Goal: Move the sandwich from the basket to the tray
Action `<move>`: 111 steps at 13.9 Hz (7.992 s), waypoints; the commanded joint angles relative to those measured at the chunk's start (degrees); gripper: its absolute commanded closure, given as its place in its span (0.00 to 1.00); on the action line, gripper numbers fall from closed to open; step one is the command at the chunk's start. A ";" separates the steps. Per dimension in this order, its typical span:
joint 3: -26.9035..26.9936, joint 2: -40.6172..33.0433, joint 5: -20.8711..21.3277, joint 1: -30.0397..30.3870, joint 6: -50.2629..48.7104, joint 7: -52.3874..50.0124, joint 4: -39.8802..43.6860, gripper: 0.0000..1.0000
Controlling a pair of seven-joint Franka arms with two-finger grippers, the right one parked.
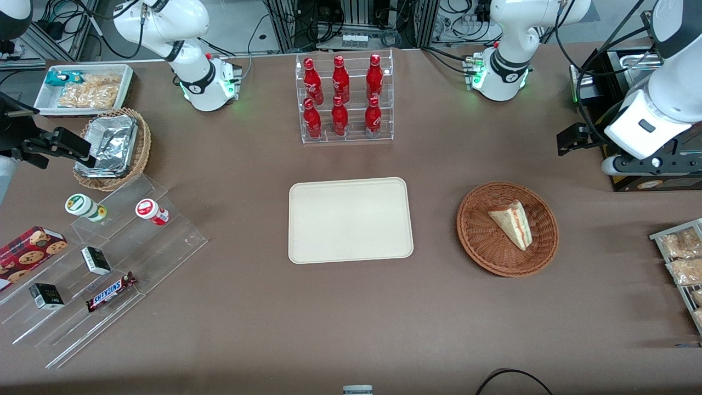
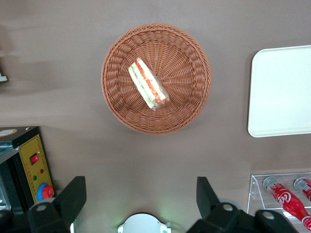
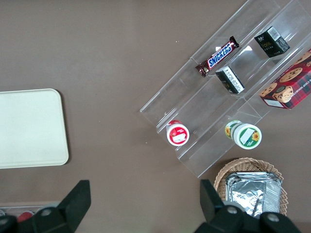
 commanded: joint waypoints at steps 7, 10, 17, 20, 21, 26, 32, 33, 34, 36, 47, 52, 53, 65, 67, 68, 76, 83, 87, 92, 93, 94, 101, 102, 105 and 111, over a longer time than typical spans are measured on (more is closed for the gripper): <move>-0.09 -0.26 -0.73 0.42 11.36 1.02 -12.77 0.00; -0.09 -0.17 -0.73 0.42 20.59 1.02 -20.15 0.00; -0.09 2.29 -0.82 0.42 44.05 -3.61 -35.36 0.00; -0.17 4.30 -0.82 0.06 47.60 -16.95 -36.53 0.00; -0.17 4.40 -0.82 0.06 48.47 -21.26 -36.61 0.00; -0.17 6.15 -0.82 0.06 51.91 -41.06 -37.75 0.00; -0.17 10.54 -0.73 0.06 57.61 -45.30 -39.34 0.00; -0.17 11.77 -0.82 -0.02 59.54 -45.30 -39.42 0.00; -0.26 12.91 -0.82 -0.02 60.95 -45.38 -39.43 0.00; -0.26 14.15 -0.82 -0.02 62.01 -45.38 -39.25 0.06; -1.49 13.62 -0.03 -2.92 37.87 -22.13 -24.68 0.91; -1.67 17.92 -0.21 -12.66 37.32 -26.04 -19.57 0.99; -1.67 19.06 -0.47 -14.33 37.32 -26.92 -18.08 0.99; -1.49 39.28 1.19 -34.73 31.69 -53.80 10.13 0.98; -1.49 42.00 4.09 -37.19 31.70 -58.37 13.29 0.99; -1.49 43.06 5.41 -38.07 31.78 -59.96 14.27 0.99; -3.95 45.79 4.89 -38.78 34.59 -60.50 15.86 1.00; -4.04 46.24 2.18 -38.34 37.41 -59.88 15.51 0.00; -3.78 42.73 2.78 -38.52 36.35 -59.53 15.77 0.00; -1.68 37.02 3.05 -38.17 30.21 -58.92 15.07 0.00; -0.54 35.96 3.31 -38.08 28.72 -58.14 14.63 0.00; 0.60 35.08 3.22 -37.99 26.18 -58.30 14.02 0.00; 5.89 32.44 3.13 -35.01 18.51 -56.91 10.68 0.00; 5.89 31.48 3.13 -34.57 18.42 -55.16 9.54 0.00; 5.80 27.79 2.52 -31.23 18.16 -49.97 6.81 0.00; 5.80 19.45 2.43 -24.65 15.26 -39.16 -0.74 0.00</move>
